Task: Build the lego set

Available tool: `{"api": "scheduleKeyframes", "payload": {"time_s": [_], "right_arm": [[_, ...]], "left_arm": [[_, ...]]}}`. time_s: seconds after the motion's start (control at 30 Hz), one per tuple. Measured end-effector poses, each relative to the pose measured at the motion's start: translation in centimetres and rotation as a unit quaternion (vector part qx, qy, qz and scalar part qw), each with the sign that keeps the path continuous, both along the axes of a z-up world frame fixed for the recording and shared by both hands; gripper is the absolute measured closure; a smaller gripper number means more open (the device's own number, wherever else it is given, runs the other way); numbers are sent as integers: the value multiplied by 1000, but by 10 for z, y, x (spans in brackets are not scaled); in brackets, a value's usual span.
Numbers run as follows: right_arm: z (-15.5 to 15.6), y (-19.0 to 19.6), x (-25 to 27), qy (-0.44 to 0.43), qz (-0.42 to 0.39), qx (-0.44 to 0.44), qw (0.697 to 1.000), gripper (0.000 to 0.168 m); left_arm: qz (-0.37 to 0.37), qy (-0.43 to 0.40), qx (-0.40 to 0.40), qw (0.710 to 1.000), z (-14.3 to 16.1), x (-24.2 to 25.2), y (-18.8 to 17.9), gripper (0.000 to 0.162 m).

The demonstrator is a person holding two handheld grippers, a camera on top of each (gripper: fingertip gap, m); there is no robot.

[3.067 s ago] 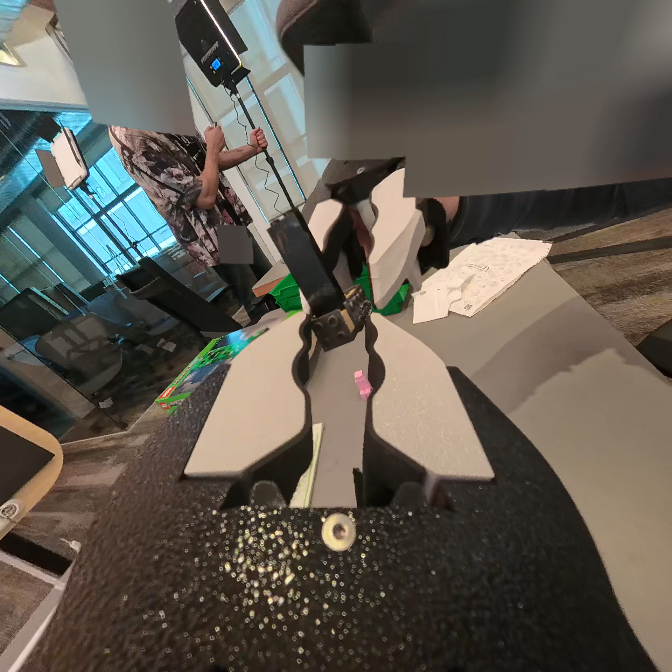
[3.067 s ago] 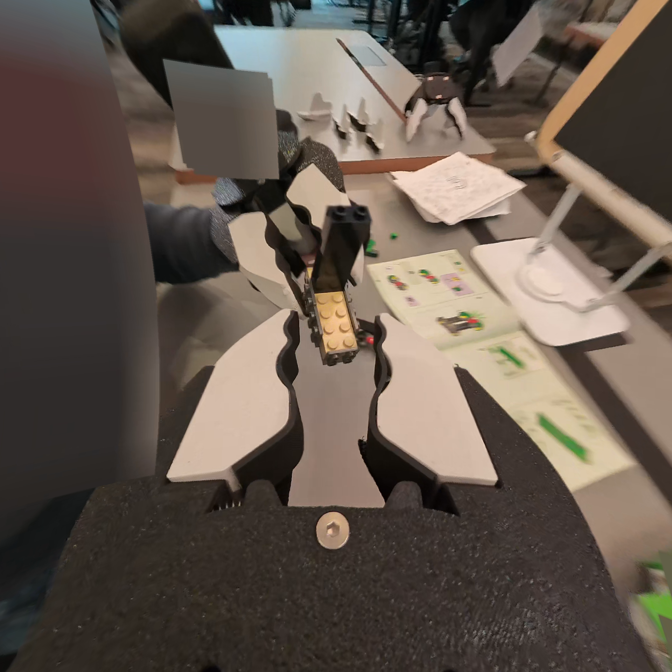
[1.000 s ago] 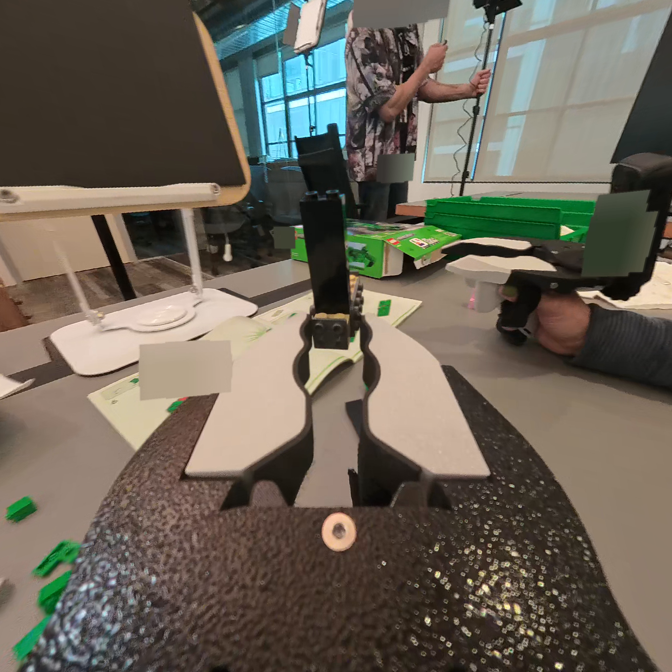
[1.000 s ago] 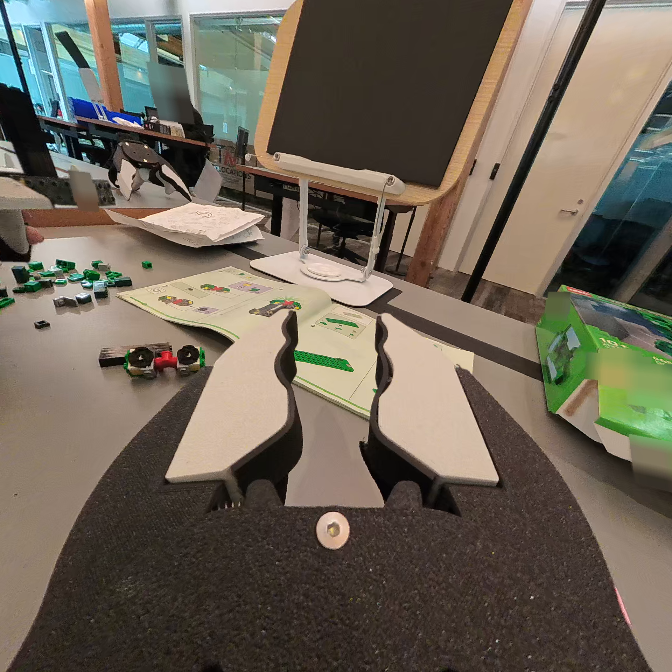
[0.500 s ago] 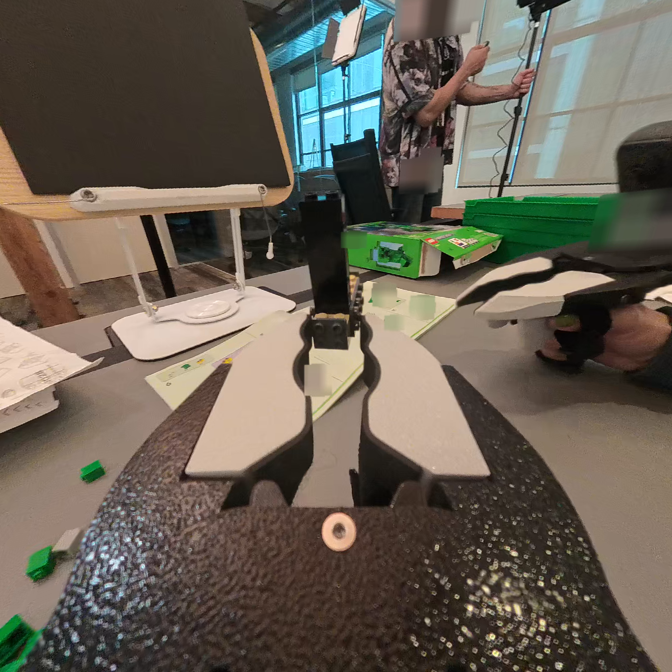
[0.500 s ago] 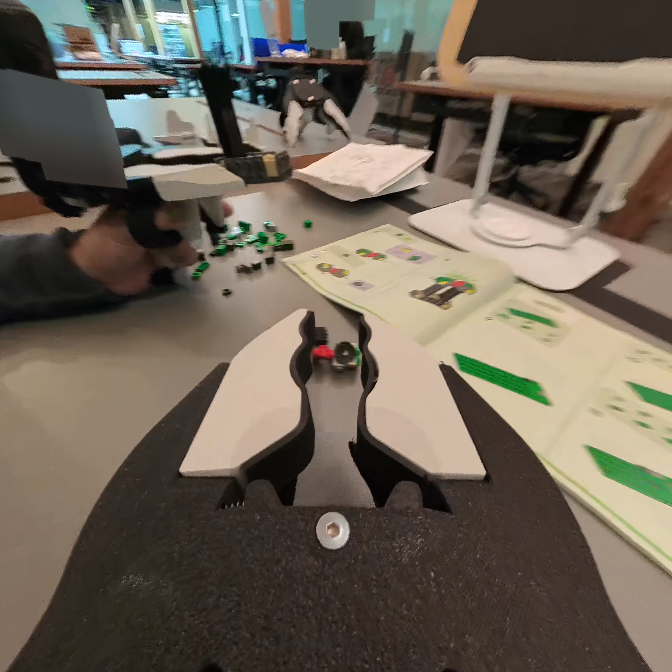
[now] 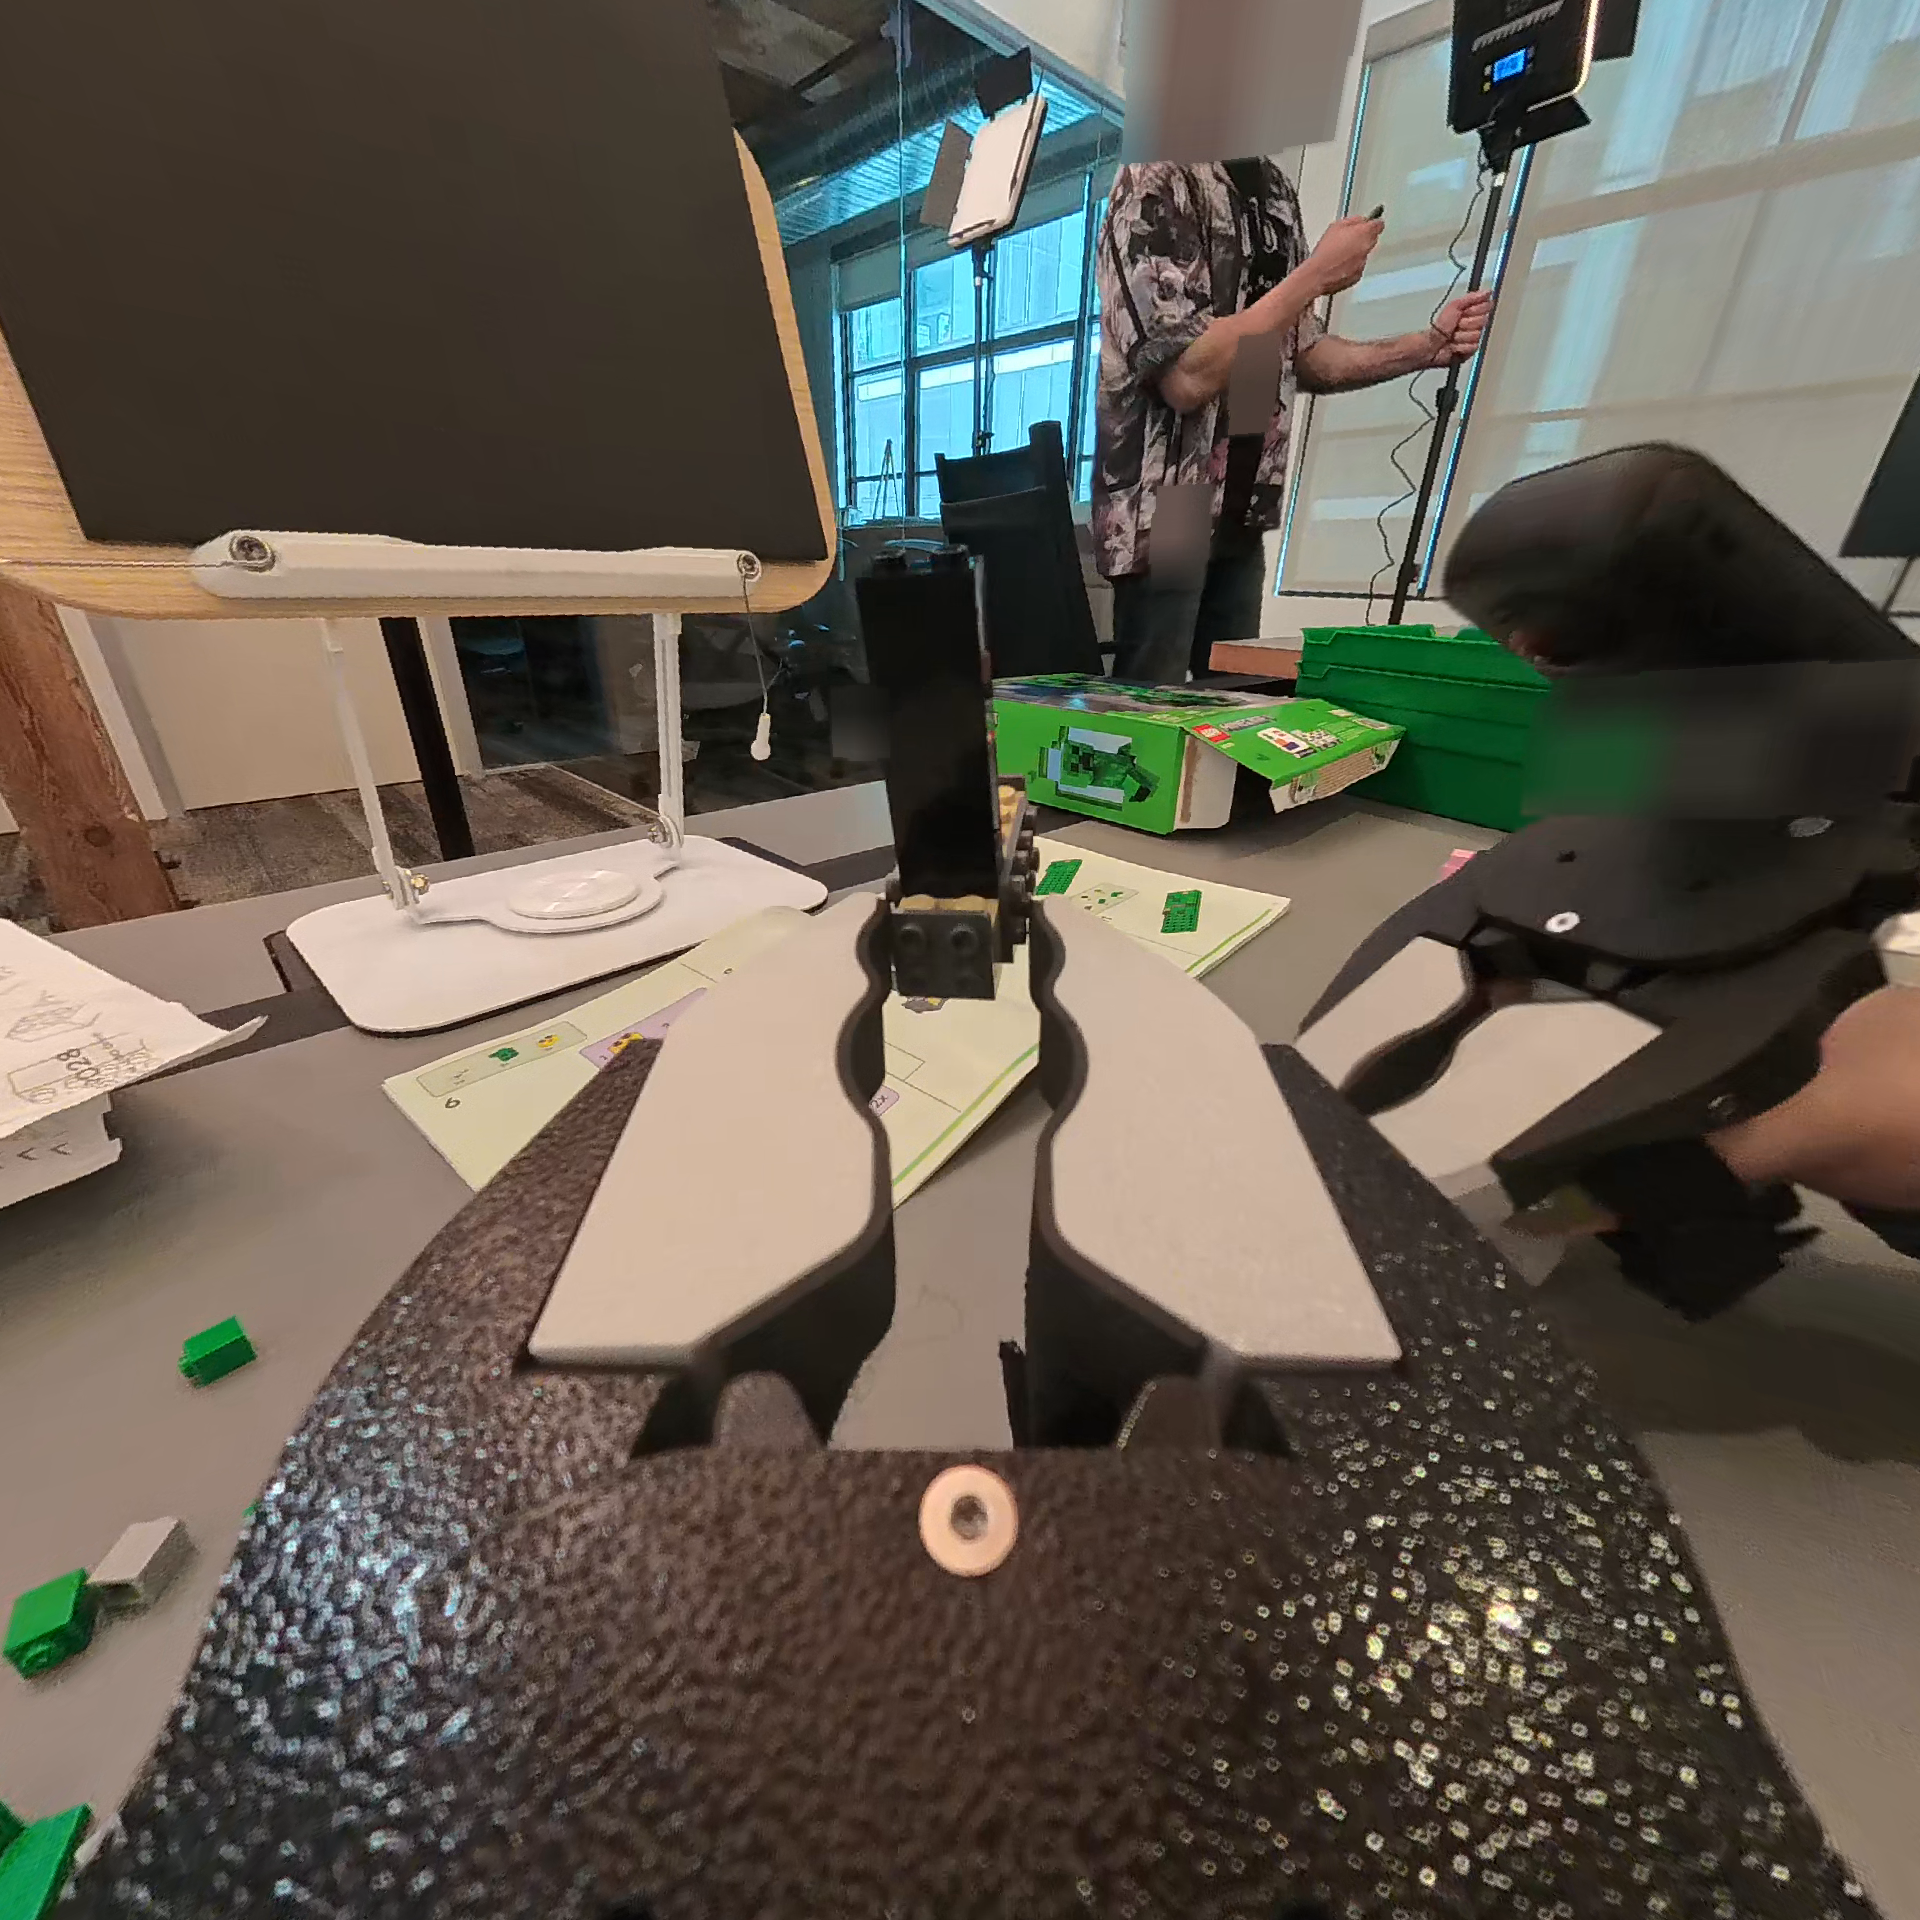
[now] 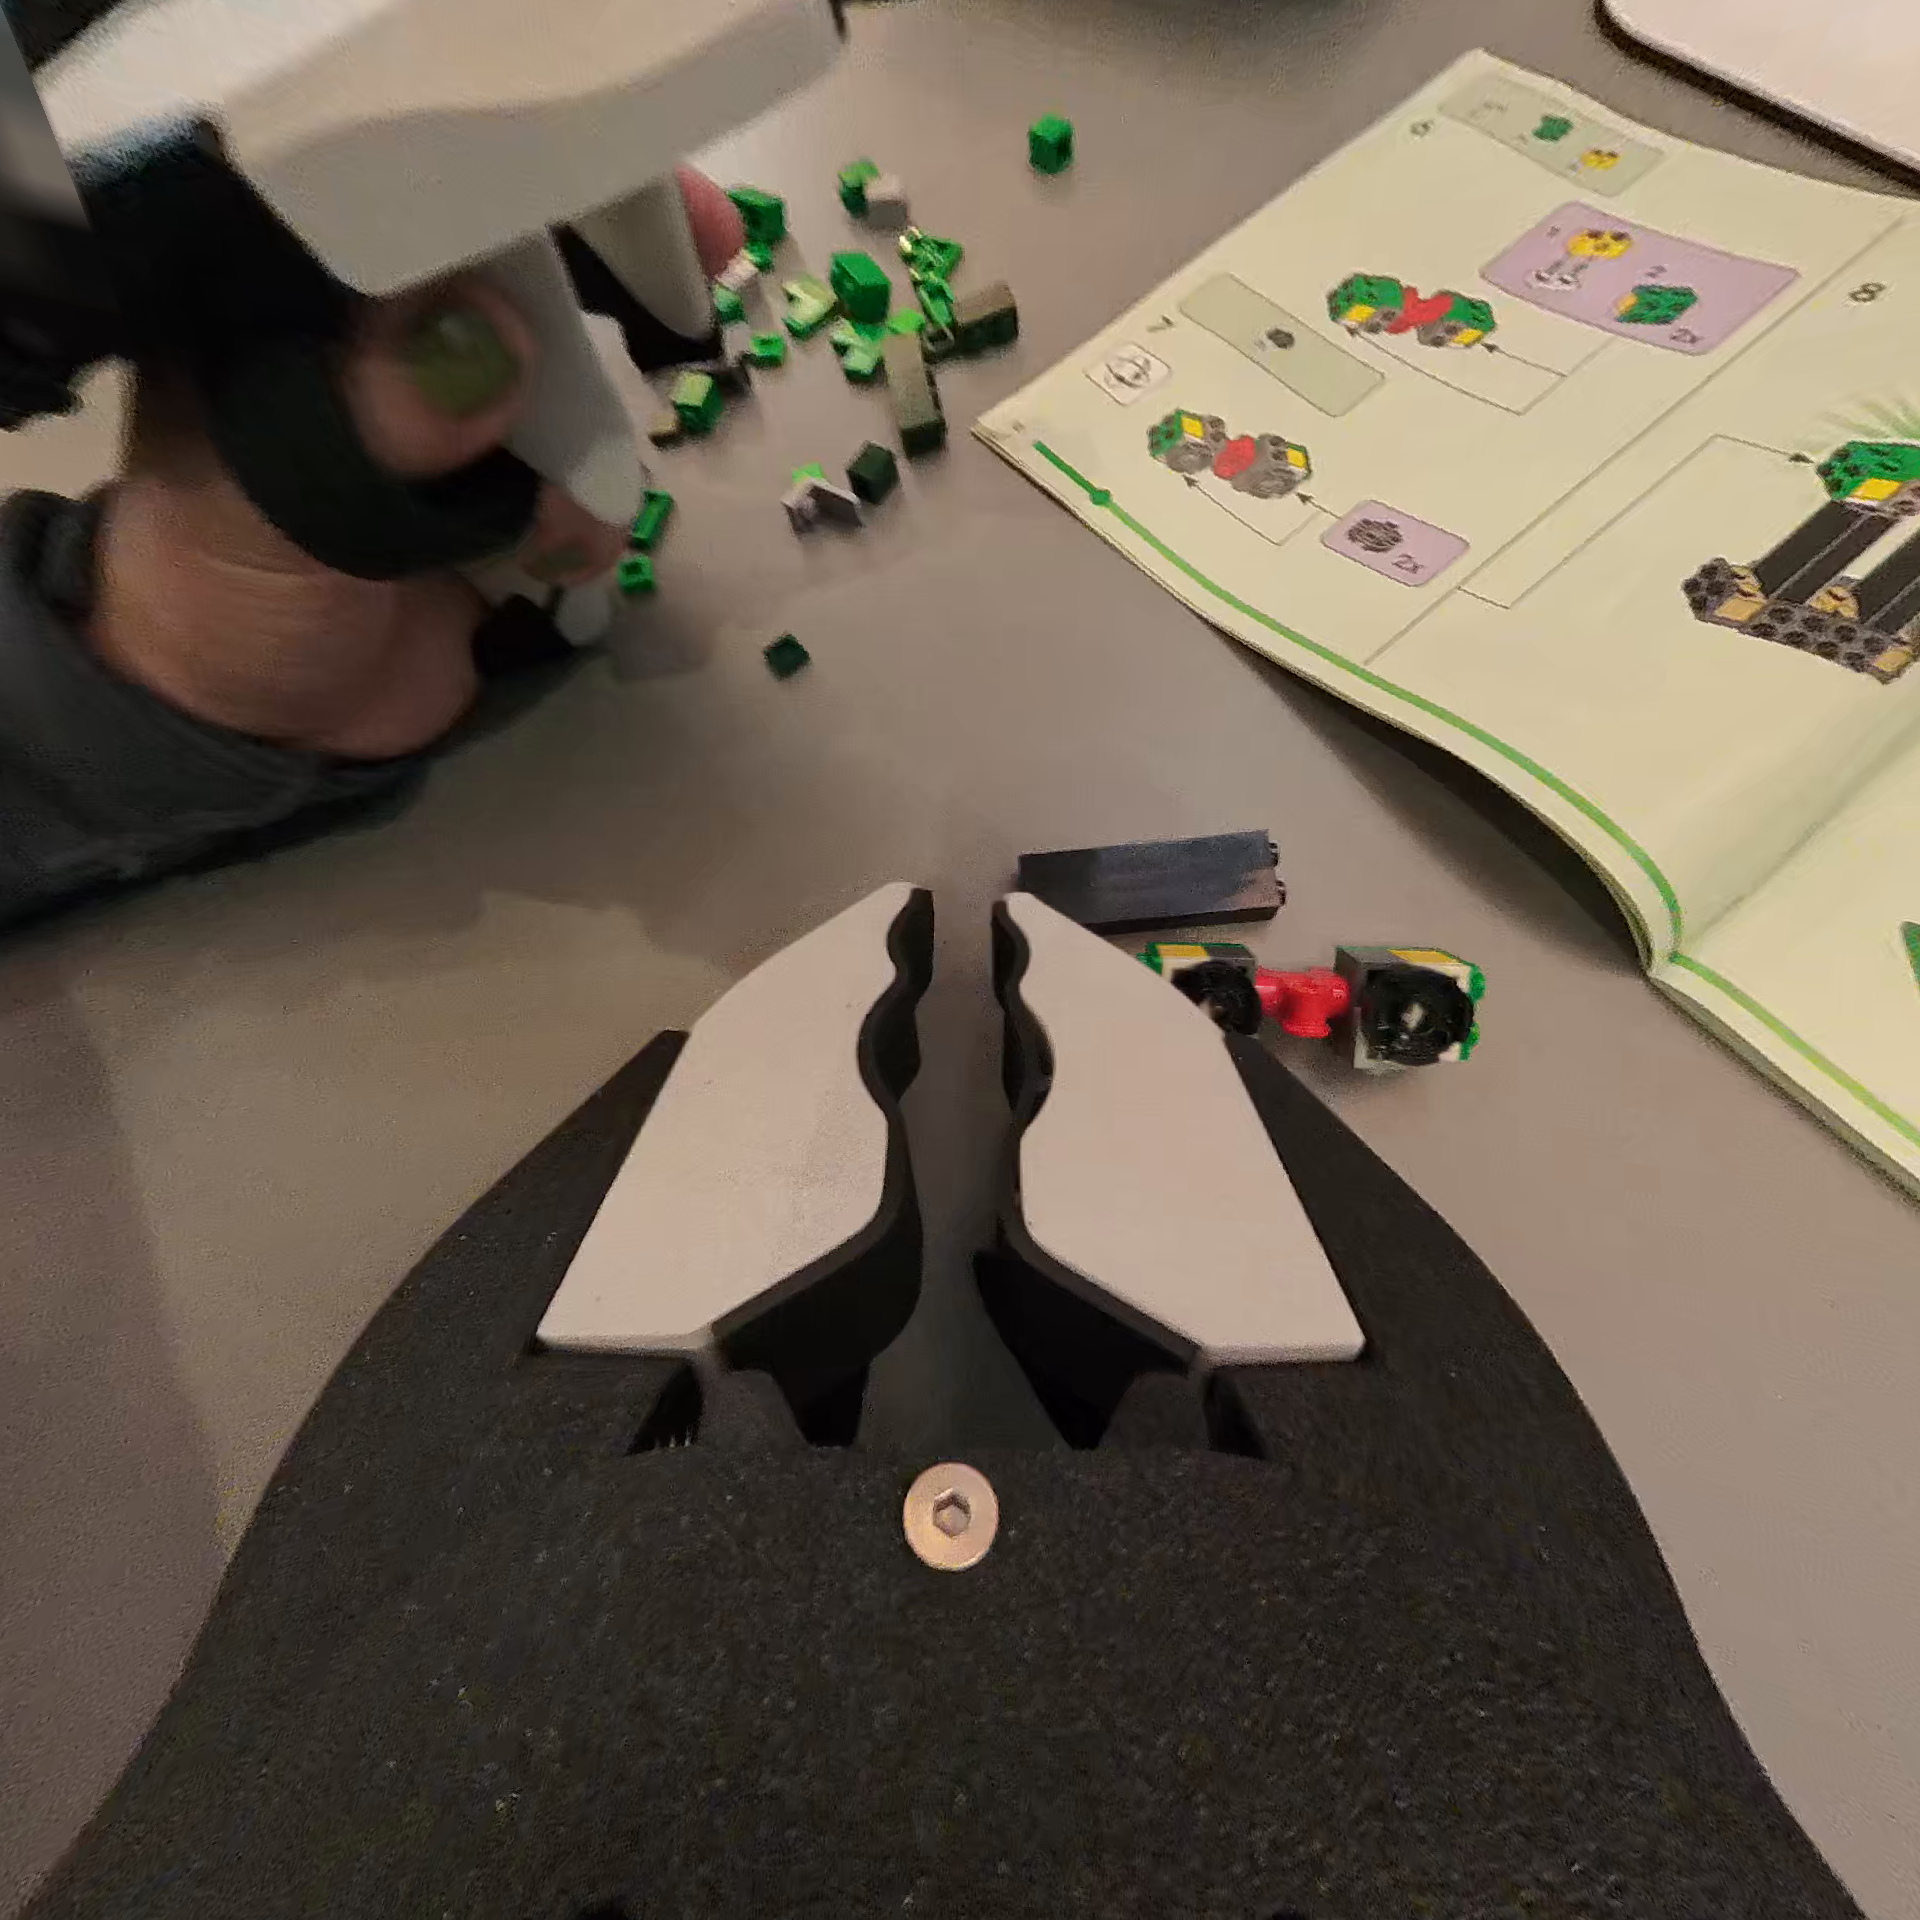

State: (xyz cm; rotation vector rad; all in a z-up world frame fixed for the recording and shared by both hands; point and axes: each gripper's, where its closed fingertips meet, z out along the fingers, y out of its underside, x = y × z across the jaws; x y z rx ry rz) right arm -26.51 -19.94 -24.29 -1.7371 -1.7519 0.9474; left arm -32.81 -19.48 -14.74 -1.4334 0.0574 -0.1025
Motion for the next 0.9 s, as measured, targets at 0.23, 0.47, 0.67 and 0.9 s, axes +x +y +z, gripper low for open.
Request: {"api": "scheduleKeyframes", "payload": {"time_s": [0.23,0.47,0.67,0.9], "right_arm": [[-16,26,7,-48,-50,12,998,149],[-12,33,10,-47,-67,-20,996,147],[-2,8,-6,-42,-15,76,996,141],[-10,13,-32,-66,5,102,993,161]], "left_arm": [[1,-6,1,1000,0,-2,0,137],[0,1,-1,1000,-1,0,1,137],[2,3,1,1000,0,-1,0,138],[10,4,7,1000,3,-5,-2,138]]}}
